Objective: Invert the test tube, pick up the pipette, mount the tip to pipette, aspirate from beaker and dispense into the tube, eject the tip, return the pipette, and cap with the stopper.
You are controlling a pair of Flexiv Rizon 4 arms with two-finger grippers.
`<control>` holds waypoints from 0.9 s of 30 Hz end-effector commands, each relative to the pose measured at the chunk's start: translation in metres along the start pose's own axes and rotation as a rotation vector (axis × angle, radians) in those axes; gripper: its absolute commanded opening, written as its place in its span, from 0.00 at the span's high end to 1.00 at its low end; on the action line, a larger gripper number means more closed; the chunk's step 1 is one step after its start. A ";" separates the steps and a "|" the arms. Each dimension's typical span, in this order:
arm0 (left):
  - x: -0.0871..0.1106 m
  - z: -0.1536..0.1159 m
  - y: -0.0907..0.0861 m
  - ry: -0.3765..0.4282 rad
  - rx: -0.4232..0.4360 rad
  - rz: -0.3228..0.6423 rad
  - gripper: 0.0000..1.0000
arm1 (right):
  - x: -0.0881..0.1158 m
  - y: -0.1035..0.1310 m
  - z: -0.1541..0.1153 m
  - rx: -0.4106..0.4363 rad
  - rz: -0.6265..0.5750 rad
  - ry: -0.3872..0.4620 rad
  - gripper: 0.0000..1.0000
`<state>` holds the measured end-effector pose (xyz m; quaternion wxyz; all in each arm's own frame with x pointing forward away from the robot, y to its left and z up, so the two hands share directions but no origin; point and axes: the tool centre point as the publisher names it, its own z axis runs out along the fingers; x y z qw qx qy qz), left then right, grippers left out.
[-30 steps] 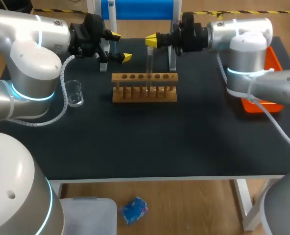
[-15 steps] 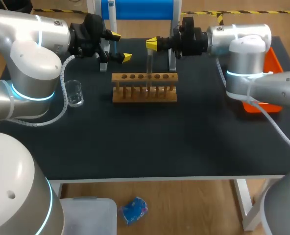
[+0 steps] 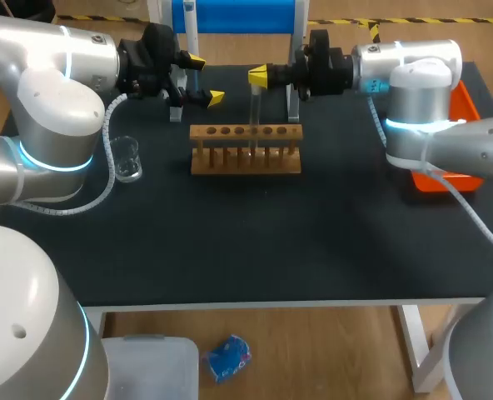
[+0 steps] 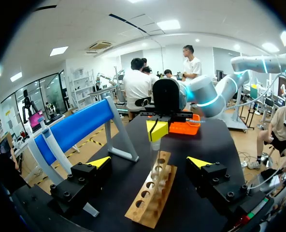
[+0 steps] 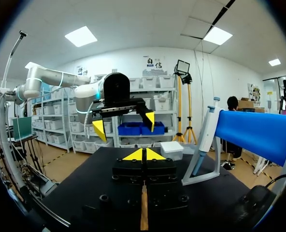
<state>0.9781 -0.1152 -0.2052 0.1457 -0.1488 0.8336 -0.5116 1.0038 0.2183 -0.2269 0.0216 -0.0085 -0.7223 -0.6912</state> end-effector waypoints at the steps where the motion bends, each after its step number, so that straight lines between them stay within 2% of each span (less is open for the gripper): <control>1: 0.000 0.000 0.001 -0.002 0.004 0.002 0.00 | 0.003 -0.013 0.001 0.003 0.000 -0.006 1.00; 12: 0.000 0.000 0.001 -0.002 0.004 0.002 0.00 | 0.004 -0.022 0.002 -0.006 0.016 -0.016 1.00; 22: 0.000 0.000 0.001 -0.002 0.004 0.002 0.00 | 0.002 0.016 -0.003 -0.023 -0.028 -0.029 1.00; 23: 0.000 0.000 0.001 -0.002 0.004 0.002 0.00 | 0.002 0.019 -0.004 -0.017 -0.038 -0.030 0.74; 24: 0.000 0.000 0.001 -0.002 0.004 0.002 0.00 | 0.003 0.023 -0.005 -0.005 -0.051 -0.036 0.08; 25: 0.000 0.000 0.001 -0.002 0.004 0.002 0.00 | 0.003 0.026 -0.006 0.008 -0.061 -0.040 0.00; 27: 0.000 0.000 0.001 -0.002 0.004 0.002 0.00 | 0.004 0.032 -0.007 0.023 -0.076 -0.038 0.00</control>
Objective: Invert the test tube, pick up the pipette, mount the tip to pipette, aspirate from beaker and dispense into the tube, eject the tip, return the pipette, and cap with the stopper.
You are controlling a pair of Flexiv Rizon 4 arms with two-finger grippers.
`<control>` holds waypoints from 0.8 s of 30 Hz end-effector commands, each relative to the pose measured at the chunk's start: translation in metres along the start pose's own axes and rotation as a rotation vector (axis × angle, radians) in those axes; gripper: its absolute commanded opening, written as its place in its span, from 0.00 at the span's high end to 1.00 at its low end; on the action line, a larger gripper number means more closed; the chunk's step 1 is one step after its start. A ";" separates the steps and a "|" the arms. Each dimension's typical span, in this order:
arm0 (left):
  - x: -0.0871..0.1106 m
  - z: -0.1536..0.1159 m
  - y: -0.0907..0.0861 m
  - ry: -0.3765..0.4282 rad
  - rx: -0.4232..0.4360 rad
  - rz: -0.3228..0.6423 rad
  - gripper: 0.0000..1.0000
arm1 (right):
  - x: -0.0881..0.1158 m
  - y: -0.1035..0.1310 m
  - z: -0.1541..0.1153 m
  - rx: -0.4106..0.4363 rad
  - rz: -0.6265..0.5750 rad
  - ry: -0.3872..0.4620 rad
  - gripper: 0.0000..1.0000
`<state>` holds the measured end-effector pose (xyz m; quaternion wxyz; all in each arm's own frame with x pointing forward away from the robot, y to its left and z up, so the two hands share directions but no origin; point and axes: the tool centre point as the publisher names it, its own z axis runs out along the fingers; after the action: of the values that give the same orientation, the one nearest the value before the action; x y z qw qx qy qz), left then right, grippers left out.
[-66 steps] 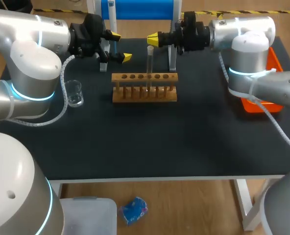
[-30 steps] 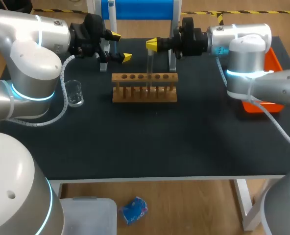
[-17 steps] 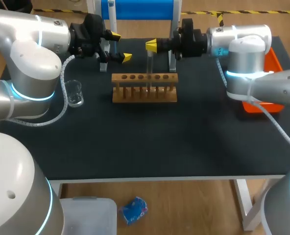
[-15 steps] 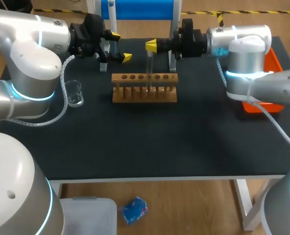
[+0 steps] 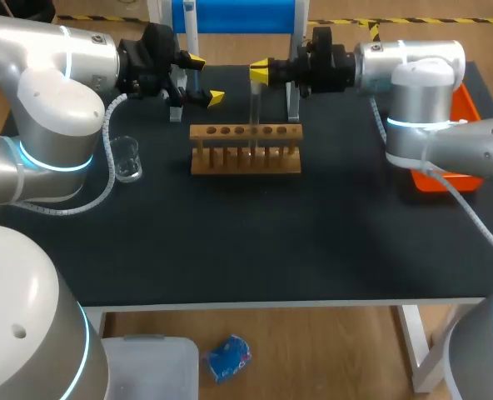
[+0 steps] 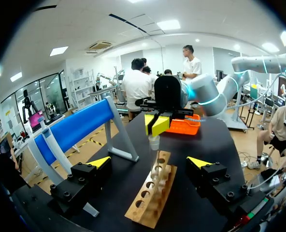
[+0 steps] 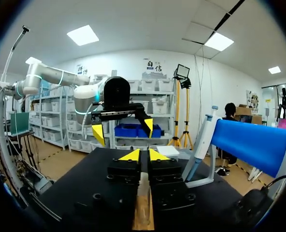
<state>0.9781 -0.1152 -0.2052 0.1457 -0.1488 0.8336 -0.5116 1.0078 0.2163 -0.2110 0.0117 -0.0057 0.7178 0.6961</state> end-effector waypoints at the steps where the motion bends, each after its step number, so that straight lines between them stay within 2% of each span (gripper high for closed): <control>1: 0.000 0.000 0.001 -0.002 0.004 0.002 0.00 | 0.006 0.018 -0.005 0.053 -0.015 -0.016 0.00; 7: 0.000 0.000 0.001 -0.002 0.004 0.002 0.00 | 0.007 0.029 -0.011 0.157 -0.066 -0.045 0.00; 16: 0.000 0.000 0.001 -0.002 0.004 0.002 0.00 | 0.009 0.031 -0.032 0.305 -0.126 -0.101 0.00; 24: 0.000 0.000 0.001 -0.002 0.004 0.002 0.00 | 0.010 0.031 -0.034 0.305 -0.132 -0.105 0.00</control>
<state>0.9781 -0.1152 -0.2052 0.1457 -0.1488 0.8336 -0.5116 0.9990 0.1846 -0.1798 0.0941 -0.0158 0.8101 0.5784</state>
